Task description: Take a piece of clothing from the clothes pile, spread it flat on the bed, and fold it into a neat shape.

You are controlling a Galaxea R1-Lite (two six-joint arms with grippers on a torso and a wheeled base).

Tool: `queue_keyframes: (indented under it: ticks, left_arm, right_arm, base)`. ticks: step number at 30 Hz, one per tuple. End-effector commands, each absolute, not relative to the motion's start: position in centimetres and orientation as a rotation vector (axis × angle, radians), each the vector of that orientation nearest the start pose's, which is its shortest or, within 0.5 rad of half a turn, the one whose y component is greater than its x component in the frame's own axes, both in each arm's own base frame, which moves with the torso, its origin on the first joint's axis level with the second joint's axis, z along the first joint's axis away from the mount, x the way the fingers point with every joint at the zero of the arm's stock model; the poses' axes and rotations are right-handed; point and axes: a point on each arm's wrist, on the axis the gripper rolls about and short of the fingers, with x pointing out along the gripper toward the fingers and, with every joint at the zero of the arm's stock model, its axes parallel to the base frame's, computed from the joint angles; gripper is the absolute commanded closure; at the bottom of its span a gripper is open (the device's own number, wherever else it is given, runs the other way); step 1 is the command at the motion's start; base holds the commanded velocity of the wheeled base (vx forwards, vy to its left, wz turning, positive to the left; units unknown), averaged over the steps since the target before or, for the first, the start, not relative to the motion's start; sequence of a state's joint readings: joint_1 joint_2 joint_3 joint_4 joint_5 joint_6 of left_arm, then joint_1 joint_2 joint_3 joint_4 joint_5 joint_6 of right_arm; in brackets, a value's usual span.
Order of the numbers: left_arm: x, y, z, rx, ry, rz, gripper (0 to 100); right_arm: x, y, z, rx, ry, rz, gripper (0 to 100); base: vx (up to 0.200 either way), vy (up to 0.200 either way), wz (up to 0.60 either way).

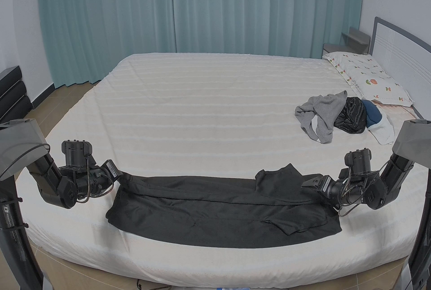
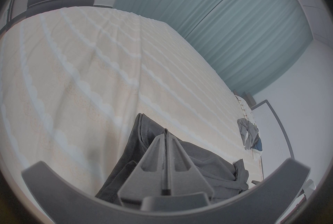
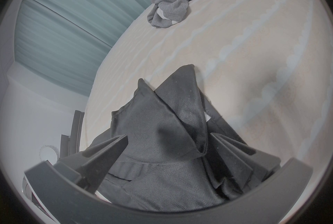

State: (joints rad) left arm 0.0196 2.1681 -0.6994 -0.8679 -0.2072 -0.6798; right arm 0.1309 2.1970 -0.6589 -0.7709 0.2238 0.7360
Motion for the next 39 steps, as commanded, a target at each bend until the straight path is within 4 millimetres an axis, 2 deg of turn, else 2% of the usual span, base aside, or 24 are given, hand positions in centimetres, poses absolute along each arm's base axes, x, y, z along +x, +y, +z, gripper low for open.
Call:
queue_keyframes:
  ticks: [1,10,17,21,28,29,30,31,35,39]
  left_arm:
    - [34.6,0.2,2.4,-0.725,0.637,0.028,100]
    - [34.7,0.3,2.5,-0.725,0.633,0.03,100]
    - [34.5,0.9,3.3,-0.73,0.605,0.038,100]
    - [34.9,0.7,3.7,-0.728,0.588,0.027,100]
    - [37.7,1.1,5.2,-0.72,0.485,0.013,100]
    - [38.3,1.2,5.6,-0.719,0.46,0.008,100]
    - [38.3,1.2,5.6,-0.719,0.46,0.008,100]
    - [39.1,1.3,5.8,-0.718,0.44,0.003,100]
    - [40.6,1.5,5.7,-0.71,0.399,0.022,100]
    - [41.7,1.4,5.9,-0.748,0.36,0.044,100]
  right_arm:
    - [32.8,4.9,-0.3,0.723,0.868,0.039,100]
    - [33.0,4.7,0.2,0.727,0.863,0.034,100]
    - [33.0,4.2,1.9,0.744,0.806,0.045,100]
    - [33.8,4.2,2.5,0.764,0.768,0.051,100]
    - [37.1,4.3,3.7,0.824,0.667,0.047,100]
    - [38.1,4.4,4.1,0.823,0.634,0.047,100]
    - [38.1,4.4,4.1,0.823,0.634,0.047,100]
    - [39.3,4.3,4.3,0.82,0.593,0.037,100]
    - [41.3,4.6,4.7,0.813,0.528,0.031,100]
    - [42.6,4.9,5.3,0.812,0.478,0.04,100]
  base:
    - [0.0,0.0,0.0]
    - [0.0,0.0,0.0]
    - [0.0,0.0,0.0]
    - [0.0,0.0,0.0]
    - [0.0,0.0,0.0]
    - [0.0,0.0,0.0]
    - [0.0,0.0,0.0]
    - [0.0,0.0,0.0]
    - [0.0,0.0,0.0]
    - [0.0,0.0,0.0]
